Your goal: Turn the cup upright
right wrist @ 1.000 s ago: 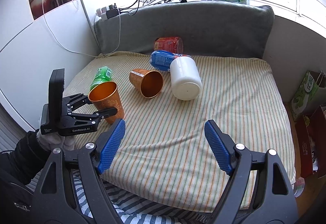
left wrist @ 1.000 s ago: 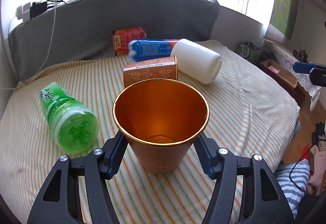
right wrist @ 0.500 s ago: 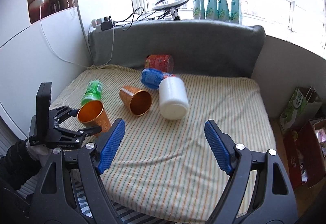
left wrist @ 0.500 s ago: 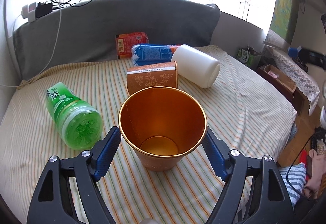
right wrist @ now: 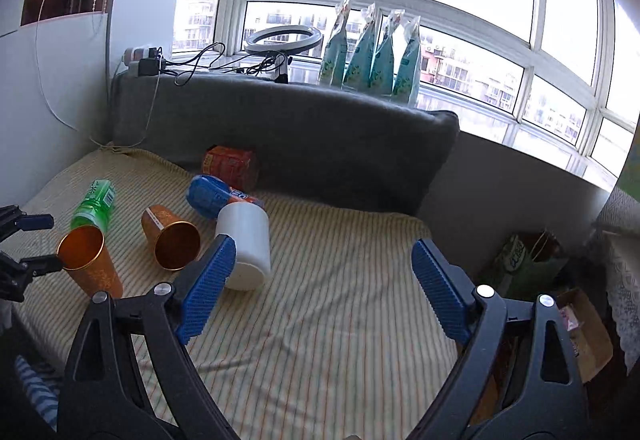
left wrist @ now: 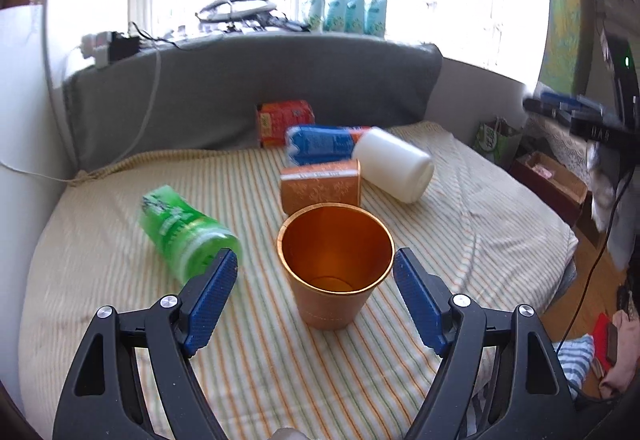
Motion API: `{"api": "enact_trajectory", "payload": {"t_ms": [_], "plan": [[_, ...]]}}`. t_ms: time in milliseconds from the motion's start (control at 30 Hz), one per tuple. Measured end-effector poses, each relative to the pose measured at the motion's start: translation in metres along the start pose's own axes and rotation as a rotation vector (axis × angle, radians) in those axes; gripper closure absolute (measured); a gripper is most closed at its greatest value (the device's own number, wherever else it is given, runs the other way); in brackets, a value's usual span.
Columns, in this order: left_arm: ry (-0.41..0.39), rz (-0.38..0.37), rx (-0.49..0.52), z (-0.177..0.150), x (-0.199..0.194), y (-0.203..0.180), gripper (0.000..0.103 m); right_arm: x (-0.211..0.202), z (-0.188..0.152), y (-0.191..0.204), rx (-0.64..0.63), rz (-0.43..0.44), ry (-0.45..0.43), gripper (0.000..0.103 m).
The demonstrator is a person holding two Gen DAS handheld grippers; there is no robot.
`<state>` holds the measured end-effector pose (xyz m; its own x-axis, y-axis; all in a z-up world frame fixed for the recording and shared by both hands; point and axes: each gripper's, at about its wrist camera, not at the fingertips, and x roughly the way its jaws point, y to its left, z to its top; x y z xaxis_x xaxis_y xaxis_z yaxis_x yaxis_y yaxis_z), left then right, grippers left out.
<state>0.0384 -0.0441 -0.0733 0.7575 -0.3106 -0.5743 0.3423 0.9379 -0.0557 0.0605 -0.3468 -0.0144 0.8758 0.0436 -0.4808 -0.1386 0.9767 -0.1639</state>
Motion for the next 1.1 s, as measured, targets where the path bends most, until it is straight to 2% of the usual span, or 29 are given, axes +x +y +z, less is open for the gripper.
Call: {"api": "enact_trajectory", "payload": {"t_ms": [100, 200, 333, 400, 567, 667, 1100], "plan": [[-0.075, 0.052, -0.042, 0.005, -0.024, 0.004, 0.022, -0.008, -0.013, 0.007, 0.049, 0.019, -0.013, 0.010], [-0.163, 0.111, -0.094, 0.012, -0.048, 0.007, 0.020, -0.015, -0.020, 0.014, 0.097, 0.010, -0.025, 0.003], [-0.275, 0.223, -0.120, 0.018, -0.072, 0.005, 0.019, -0.024, -0.027, 0.028, 0.146, 0.011, -0.054, 0.003], [-0.305, 0.248, -0.133, 0.020, -0.079, 0.005, 0.019, -0.028, -0.028, 0.036, 0.153, 0.014, -0.068, 0.003], [-0.345, 0.301, -0.140, 0.025, -0.088, 0.004, 0.018, -0.041, -0.031, 0.052, 0.170, 0.006, -0.107, 0.000], [-0.358, 0.317, -0.124, 0.027, -0.092, 0.000, 0.010, -0.047, -0.032, 0.059, 0.179, 0.007, -0.123, 0.000], [-0.353, 0.283, -0.094, 0.031, -0.090, -0.013, 0.010, -0.052, -0.036, 0.064, 0.201, -0.023, -0.133, 0.000]]}}
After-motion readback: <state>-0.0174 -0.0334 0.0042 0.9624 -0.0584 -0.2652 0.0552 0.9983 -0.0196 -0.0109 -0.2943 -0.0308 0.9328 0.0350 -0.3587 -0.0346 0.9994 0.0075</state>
